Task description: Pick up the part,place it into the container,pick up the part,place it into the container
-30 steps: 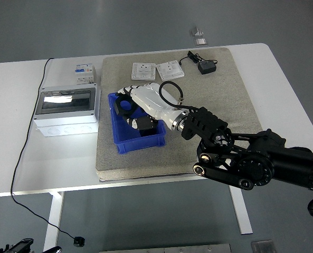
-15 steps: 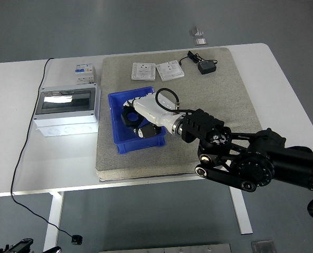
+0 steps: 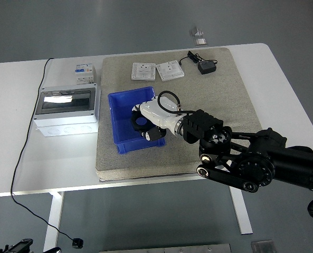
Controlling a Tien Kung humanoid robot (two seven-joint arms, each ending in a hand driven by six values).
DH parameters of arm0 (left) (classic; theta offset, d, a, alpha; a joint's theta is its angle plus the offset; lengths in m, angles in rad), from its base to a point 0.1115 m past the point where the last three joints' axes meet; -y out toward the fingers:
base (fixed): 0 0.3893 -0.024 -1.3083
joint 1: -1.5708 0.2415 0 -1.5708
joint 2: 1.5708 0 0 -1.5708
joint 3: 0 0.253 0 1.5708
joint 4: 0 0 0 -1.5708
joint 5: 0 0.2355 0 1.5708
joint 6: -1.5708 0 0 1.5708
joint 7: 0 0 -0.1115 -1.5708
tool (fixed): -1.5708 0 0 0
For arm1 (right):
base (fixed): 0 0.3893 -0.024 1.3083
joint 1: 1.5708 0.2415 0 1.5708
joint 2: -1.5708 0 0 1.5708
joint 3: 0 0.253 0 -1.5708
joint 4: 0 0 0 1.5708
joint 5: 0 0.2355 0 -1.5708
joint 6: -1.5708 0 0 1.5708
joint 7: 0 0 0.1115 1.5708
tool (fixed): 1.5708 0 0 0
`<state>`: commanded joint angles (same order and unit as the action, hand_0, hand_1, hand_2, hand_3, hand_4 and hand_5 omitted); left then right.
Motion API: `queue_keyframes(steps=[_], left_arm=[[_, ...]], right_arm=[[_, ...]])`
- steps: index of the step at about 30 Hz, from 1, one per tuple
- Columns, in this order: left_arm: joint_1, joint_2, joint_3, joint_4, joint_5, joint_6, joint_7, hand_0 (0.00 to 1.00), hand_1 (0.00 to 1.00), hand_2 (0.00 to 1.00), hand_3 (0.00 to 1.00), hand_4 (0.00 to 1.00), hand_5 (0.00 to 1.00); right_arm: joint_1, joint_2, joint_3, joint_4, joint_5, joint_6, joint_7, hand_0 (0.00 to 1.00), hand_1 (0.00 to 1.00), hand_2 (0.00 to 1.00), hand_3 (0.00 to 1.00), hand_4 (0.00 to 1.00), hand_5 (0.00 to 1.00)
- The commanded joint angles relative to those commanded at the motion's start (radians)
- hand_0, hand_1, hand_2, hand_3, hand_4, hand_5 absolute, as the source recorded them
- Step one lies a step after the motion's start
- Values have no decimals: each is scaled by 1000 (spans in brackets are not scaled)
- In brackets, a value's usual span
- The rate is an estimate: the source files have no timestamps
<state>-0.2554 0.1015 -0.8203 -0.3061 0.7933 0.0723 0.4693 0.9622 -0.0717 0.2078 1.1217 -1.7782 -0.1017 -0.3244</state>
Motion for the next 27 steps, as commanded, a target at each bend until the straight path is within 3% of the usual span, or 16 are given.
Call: queue_keyframes(steps=[15,16,27], left_arm=[[-1,0,0,0,1,0,1,660,666,667,569,632,586],[-1,0,0,0,1,0,1,660,665,667,569,631,585],[-1,-1,-1,0,2,-1,2,660,666,667,569,630,582]], right_arm=[[0,1,-1,-4,-2,29,-33,957,826,791,711,569,118],[0,1,-1,-4,-2,29,-35,970,843,817,808,581,119],[0,1,-1,-5,-1,28,-41,992,862,851,867,599,109]])
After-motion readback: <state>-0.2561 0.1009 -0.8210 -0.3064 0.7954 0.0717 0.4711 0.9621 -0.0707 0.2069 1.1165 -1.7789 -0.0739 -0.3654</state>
